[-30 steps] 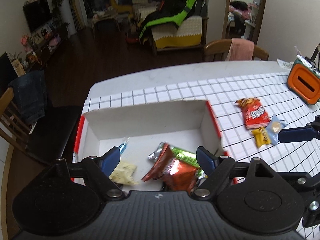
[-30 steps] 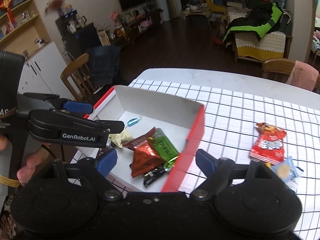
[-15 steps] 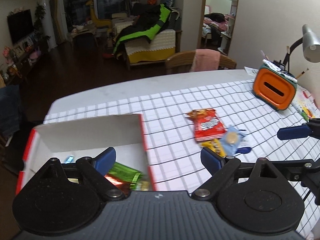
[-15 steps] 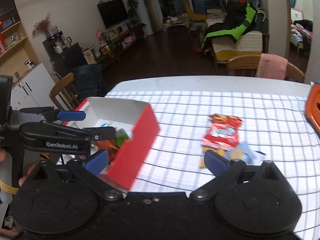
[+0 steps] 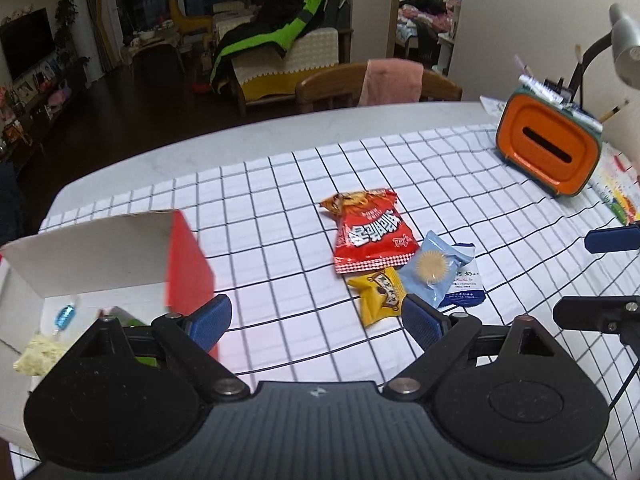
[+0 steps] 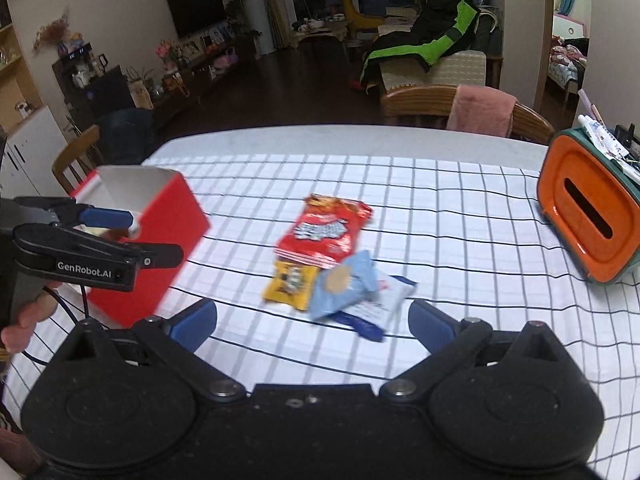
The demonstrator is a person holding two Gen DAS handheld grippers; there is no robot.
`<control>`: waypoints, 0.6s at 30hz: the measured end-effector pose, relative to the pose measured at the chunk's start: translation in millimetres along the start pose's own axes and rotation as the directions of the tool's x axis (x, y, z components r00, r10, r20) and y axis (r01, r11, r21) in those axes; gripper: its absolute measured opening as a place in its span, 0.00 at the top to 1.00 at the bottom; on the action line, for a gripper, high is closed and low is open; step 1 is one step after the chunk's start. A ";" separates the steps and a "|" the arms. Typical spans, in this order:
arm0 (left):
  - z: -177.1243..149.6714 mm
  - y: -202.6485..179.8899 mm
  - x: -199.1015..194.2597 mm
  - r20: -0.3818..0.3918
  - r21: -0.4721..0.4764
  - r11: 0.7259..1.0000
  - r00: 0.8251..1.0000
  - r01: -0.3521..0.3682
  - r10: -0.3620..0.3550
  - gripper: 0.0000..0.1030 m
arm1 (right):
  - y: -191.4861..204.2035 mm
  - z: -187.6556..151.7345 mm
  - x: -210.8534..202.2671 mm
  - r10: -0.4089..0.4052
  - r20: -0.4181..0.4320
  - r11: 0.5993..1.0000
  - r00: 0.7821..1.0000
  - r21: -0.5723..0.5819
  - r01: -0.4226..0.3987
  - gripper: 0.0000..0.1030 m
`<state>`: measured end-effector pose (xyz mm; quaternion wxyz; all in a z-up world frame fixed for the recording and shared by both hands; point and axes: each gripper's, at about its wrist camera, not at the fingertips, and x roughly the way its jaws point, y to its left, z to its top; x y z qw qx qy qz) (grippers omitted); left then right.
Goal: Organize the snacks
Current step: 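Move both tools back over the remaining snacks on the table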
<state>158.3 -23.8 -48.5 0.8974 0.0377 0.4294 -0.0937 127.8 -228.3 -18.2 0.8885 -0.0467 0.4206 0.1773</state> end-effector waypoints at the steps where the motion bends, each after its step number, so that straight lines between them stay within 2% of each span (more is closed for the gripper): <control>1: 1.2 -4.3 7.5 -0.015 -0.001 1.000 1.000 -0.002 0.002 0.10 | -6.8 -1.1 3.5 -0.005 -0.009 1.000 1.000 -0.005 0.005 0.01; 11: 8.6 -35.9 72.2 -0.114 0.023 0.999 0.993 -0.037 0.039 0.10 | -50.8 -9.5 41.2 -0.030 -0.076 0.999 0.997 0.012 0.031 0.01; 18: 12.8 -41.5 112.8 -0.177 0.036 0.997 0.981 -0.071 0.076 0.10 | -60.4 -8.7 59.6 -0.013 -0.095 1.000 0.995 0.003 0.013 0.02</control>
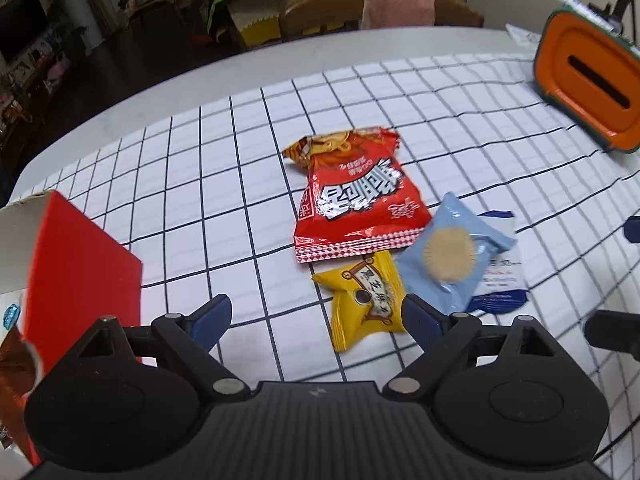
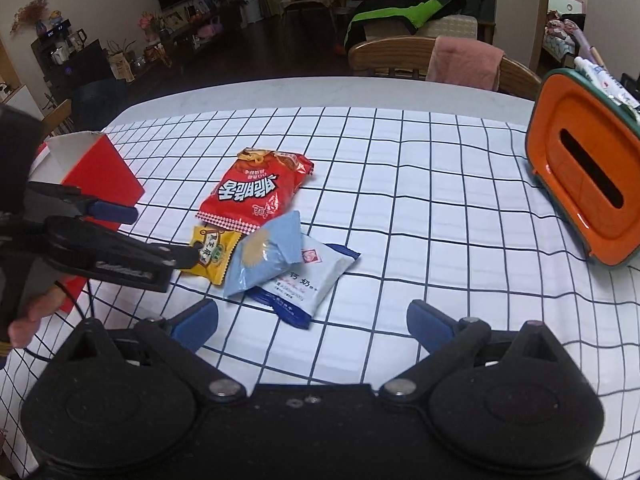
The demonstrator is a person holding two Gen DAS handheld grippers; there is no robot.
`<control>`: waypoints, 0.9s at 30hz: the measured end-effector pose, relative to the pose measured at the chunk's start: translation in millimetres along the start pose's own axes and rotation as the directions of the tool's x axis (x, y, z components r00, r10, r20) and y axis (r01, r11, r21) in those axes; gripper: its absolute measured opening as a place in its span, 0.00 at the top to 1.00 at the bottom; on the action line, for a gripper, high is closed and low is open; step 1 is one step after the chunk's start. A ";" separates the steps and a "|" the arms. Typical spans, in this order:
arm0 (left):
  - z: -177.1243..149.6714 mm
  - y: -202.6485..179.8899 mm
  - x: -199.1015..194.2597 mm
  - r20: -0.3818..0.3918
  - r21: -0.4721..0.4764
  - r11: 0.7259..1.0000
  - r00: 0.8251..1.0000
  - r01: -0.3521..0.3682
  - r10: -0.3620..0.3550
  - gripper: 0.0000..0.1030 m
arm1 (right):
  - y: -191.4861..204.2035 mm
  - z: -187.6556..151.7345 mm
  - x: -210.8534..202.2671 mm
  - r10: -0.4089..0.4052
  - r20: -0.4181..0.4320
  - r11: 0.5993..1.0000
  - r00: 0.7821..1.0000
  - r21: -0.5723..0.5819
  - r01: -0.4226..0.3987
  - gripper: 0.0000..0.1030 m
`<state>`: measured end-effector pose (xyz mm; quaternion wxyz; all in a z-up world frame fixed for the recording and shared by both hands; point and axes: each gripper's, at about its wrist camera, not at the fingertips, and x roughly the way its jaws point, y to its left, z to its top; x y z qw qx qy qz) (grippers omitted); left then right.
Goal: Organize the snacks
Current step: 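Move both tools back over the remaining snacks on the table, then grasp the yellow candy pack with the left tool while the right tool grasps the blue cookie pack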
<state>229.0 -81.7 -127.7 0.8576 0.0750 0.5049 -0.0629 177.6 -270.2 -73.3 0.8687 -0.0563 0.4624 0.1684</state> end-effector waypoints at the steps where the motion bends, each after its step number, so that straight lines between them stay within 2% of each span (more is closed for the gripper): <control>1: 1.1 0.6 4.9 -0.009 -0.004 1.000 1.000 -0.006 0.006 0.10 | 0.1 1.3 2.8 0.001 -0.002 1.000 1.000 -0.005 -0.001 0.02; 5: 4.8 3.5 17.5 -0.033 -0.027 1.000 0.999 0.010 -0.011 0.10 | 2.6 4.1 13.7 0.017 -0.013 0.999 1.000 -0.030 -0.017 0.03; 10: 7.3 -1.9 23.4 -0.036 -0.006 1.000 0.999 0.027 -0.028 0.11 | 9.2 7.2 24.8 0.034 -0.025 0.997 0.999 -0.073 -0.035 0.05; 16: 7.6 0.4 26.6 -0.043 -0.005 0.997 0.996 0.078 -0.078 0.30 | 16.9 14.5 36.5 0.052 -0.025 0.992 0.998 -0.115 -0.054 0.06; 18: 8.0 2.6 27.3 -0.045 -0.019 0.995 0.994 0.101 -0.102 0.38 | 20.0 18.0 41.7 0.055 -0.023 0.989 0.998 -0.133 -0.057 0.08; 19: 8.1 3.0 26.6 -0.043 -0.025 0.993 0.993 0.112 -0.113 0.47 | 21.6 19.8 44.8 0.055 -0.021 0.988 0.998 -0.143 -0.057 0.08; 23: 6.7 2.6 24.3 -0.034 -0.023 0.992 0.992 0.121 -0.121 0.66 | 27.8 25.4 57.7 0.042 -0.007 0.983 0.999 -0.178 -0.042 0.13; 27: 4.3 9.1 21.7 -0.026 -0.045 0.992 0.993 0.115 -0.116 0.69 | 35.4 27.1 70.2 0.025 0.010 0.977 1.000 -0.211 -0.022 0.18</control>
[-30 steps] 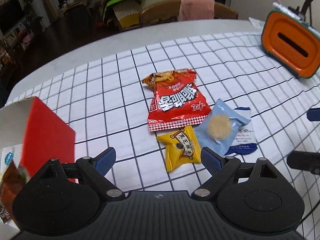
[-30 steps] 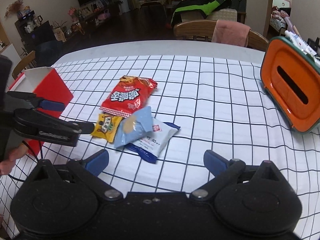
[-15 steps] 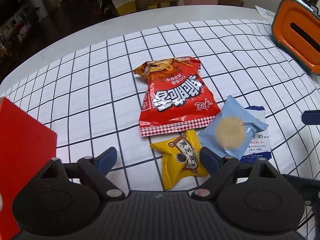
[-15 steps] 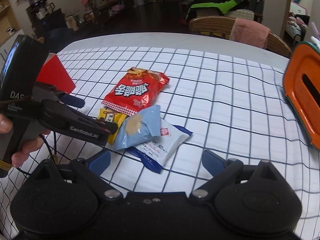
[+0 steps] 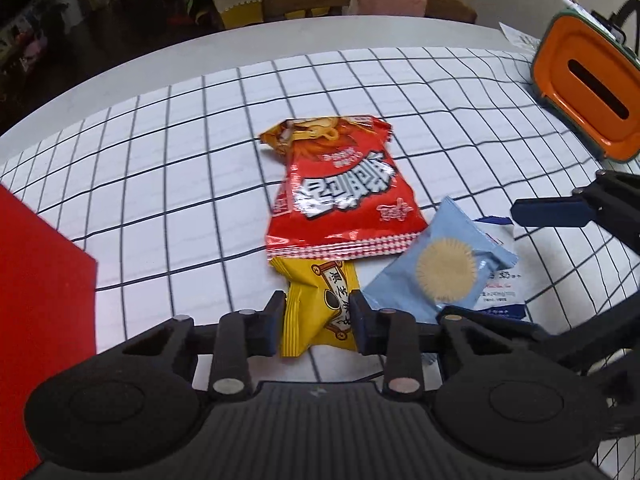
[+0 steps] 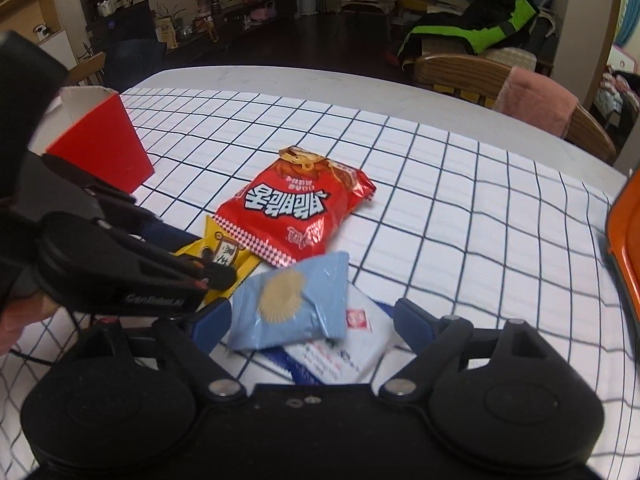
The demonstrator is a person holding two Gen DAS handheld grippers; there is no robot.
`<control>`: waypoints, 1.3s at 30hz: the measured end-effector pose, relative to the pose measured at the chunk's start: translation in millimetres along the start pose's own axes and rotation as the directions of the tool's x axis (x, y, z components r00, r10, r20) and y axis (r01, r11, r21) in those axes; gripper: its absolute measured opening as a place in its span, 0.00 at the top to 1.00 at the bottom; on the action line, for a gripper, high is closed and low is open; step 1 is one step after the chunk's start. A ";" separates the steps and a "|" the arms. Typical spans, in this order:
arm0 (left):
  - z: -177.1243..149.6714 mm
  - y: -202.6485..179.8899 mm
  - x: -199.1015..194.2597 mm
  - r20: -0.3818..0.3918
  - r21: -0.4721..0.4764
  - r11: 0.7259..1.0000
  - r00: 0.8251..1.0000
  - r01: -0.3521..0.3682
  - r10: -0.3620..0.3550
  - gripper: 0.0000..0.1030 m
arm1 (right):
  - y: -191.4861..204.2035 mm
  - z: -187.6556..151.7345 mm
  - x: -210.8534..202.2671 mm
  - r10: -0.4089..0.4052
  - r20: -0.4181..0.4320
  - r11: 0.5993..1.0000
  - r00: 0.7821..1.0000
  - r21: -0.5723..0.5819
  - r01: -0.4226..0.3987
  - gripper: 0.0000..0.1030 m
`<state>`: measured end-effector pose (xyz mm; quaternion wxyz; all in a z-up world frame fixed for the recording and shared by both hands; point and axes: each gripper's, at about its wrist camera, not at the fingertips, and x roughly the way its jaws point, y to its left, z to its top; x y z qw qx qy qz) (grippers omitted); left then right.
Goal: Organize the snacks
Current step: 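Grasp the yellow candy pack with the left tool while the right tool grasps the blue cookie pack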
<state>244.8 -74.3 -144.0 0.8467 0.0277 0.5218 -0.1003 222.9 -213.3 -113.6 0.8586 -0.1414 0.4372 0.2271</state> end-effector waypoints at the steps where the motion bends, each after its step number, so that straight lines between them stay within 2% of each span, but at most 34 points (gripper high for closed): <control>1: -0.6 3.2 -0.7 -0.001 -0.012 1.000 1.000 0.005 -0.005 0.69 | 1.8 0.7 3.1 -0.006 0.002 1.000 1.000 -0.006 0.006 0.19; 10: -9.8 24.3 -12.8 0.006 -0.077 0.997 1.000 -0.007 0.008 0.69 | 15.2 -0.4 19.4 -0.041 0.006 0.996 0.999 -0.085 0.042 0.30; 14: -13.1 28.0 -17.4 0.012 -0.091 0.996 1.000 -0.007 0.008 0.69 | 18.2 -2.6 19.1 -0.053 0.027 0.993 0.998 -0.099 0.056 0.44; 18: -16.8 29.4 -21.3 0.012 -0.092 0.996 1.000 -0.012 0.013 0.69 | 25.8 -5.2 16.7 -0.075 0.039 0.987 0.996 -0.137 0.080 0.53; 22: -20.1 29.3 -26.1 0.019 -0.085 0.996 1.000 -0.016 0.017 0.69 | 35.5 -8.1 10.6 -0.095 0.065 0.978 0.993 -0.178 0.106 0.57; 29: -24.1 28.1 -39.1 0.036 -0.088 0.996 0.999 -0.006 0.009 0.69 | 41.0 -13.4 -0.8 -0.101 0.079 0.979 0.992 -0.167 0.113 0.58; 33: -27.6 26.0 -49.0 0.048 -0.080 0.997 0.999 0.003 0.001 0.69 | 40.9 -14.2 -11.8 -0.095 0.090 0.984 0.991 -0.141 0.107 0.68; 39: -35.5 25.6 -62.8 0.059 -0.077 0.997 0.998 0.013 -0.009 0.69 | 43.4 -19.0 -24.9 -0.091 0.101 0.989 0.991 -0.107 0.101 0.74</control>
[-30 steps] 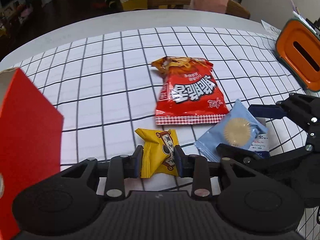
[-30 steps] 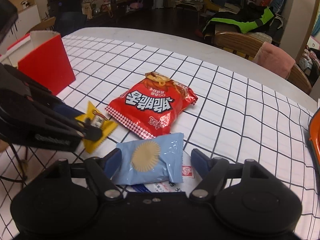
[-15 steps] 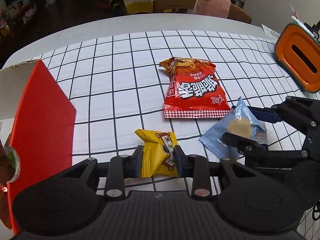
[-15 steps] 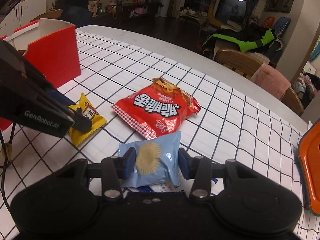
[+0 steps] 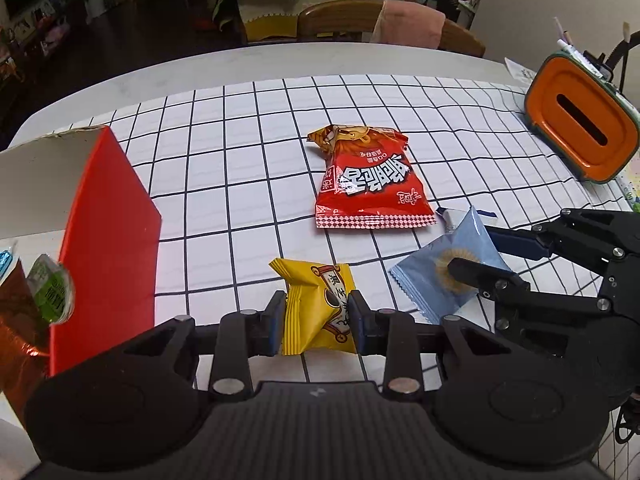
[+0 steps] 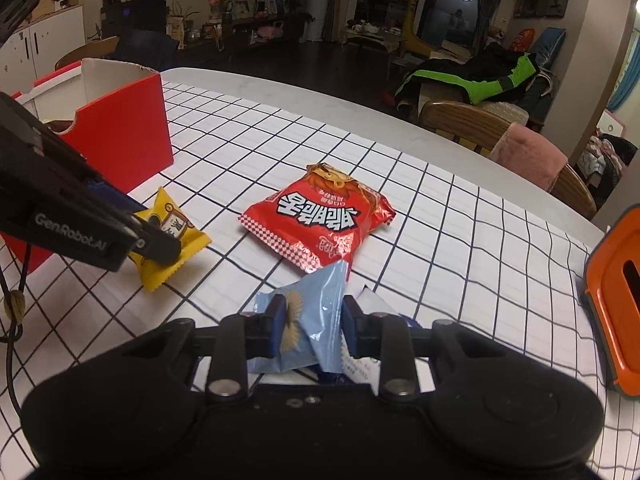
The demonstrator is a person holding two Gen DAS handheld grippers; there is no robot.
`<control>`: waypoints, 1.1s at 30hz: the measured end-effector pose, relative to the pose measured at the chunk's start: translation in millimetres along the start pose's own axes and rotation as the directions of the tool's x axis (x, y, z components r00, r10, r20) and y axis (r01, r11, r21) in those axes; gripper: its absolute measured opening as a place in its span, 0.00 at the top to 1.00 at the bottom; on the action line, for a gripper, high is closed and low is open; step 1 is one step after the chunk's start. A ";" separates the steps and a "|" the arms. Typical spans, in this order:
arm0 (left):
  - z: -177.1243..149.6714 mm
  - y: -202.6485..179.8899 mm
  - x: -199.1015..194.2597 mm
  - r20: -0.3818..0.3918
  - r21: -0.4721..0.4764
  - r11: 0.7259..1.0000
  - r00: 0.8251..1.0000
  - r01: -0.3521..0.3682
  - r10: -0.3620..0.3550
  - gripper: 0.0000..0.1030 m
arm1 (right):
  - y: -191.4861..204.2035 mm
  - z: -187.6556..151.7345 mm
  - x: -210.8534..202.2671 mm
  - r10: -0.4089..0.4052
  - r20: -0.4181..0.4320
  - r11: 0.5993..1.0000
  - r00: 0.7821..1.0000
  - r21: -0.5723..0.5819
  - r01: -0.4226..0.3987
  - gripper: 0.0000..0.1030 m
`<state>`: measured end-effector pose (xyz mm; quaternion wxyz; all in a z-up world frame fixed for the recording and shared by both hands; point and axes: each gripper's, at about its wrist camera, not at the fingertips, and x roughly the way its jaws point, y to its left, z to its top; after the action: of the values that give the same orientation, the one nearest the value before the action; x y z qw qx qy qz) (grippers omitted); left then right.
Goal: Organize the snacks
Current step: 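Lift and carry the yellow candy pack and blue cookie pack over the box with both tools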
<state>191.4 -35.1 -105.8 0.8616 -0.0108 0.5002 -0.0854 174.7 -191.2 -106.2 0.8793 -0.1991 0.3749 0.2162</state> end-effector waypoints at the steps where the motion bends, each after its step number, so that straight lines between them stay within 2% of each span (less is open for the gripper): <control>1: -1.1 0.3 -2.9 0.002 -0.001 1.000 1.000 0.004 -0.004 0.69 | 1.0 -0.5 -5.0 0.007 0.009 1.000 1.000 0.007 -0.007 0.75; 10: -11.0 2.7 -29.7 0.037 0.008 1.000 0.999 0.025 -0.026 0.69 | 24.4 -6.0 -33.3 0.008 0.038 1.000 0.999 -0.003 -0.008 0.79; 15: -15.0 5.3 -47.3 0.054 0.018 0.999 0.998 0.038 -0.039 0.69 | 30.5 -2.7 -48.8 -0.001 0.055 1.000 0.998 0.021 0.000 0.90; 17: -16.8 7.3 -53.9 0.064 0.025 0.998 0.997 0.050 -0.051 0.69 | 33.1 -1.0 -53.5 -0.001 0.055 1.000 0.998 0.023 0.000 0.91; 19: -18.8 9.7 -59.5 0.071 0.032 0.998 0.996 0.057 -0.059 0.74 | 35.9 -0.4 -55.1 -0.010 0.051 1.000 0.999 0.015 0.009 0.91; 26: -28.2 21.4 -78.4 0.089 0.057 0.993 0.990 0.103 -0.108 0.74 | 31.5 -11.3 -56.1 0.020 -0.001 0.995 1.000 0.101 -0.020 0.90; 33: -42.5 29.6 -71.3 0.046 0.093 0.991 0.994 0.093 -0.098 0.74 | 42.2 -24.7 -50.0 0.048 -0.052 0.979 0.997 0.201 -0.037 0.89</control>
<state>124.2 8.2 -68.7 0.8684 0.0025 0.4729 -0.1490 106.9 -180.5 -92.8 0.8790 -0.1079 0.4235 0.1907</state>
